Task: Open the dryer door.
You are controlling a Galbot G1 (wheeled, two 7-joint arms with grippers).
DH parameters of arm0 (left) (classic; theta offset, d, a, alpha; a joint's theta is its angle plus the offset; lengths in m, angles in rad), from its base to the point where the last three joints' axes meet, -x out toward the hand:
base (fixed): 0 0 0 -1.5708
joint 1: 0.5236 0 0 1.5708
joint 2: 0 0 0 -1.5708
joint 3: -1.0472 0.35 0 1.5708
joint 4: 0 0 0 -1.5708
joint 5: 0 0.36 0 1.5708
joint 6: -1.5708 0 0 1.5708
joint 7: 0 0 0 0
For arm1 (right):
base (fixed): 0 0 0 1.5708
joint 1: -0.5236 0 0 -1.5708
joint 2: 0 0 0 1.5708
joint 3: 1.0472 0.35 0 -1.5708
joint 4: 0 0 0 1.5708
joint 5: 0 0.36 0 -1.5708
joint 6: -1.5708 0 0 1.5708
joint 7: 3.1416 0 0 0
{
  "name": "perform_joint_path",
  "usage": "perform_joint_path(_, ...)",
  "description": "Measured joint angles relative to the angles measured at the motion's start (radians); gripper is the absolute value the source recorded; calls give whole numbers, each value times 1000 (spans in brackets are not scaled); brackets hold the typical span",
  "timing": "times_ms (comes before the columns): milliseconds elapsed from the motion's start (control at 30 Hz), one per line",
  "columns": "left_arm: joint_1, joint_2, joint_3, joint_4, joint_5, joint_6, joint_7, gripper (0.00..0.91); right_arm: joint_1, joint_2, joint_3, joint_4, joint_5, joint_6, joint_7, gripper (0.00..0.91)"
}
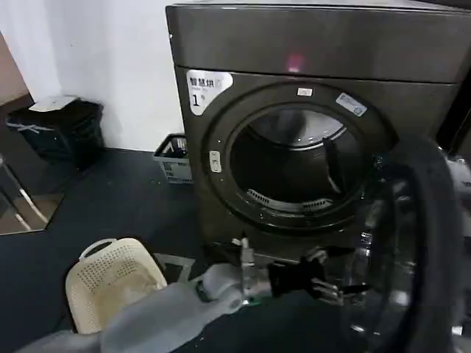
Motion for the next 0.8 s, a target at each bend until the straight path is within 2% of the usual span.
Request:
perform_joint_path(300,-73,-106,82,64,-11,3,-23,907,-33,6,113,42,-45,-16,38,907)
perform_joint_path(500,-125,-184,129,120,-8,-1,-35,907,-53,10,168,73,-51,-19,53,907)
perform_joint_path(800,-181,-303,153,241,7,-15,-56,907,-73,-16,255,33,-52,-26,87,907)
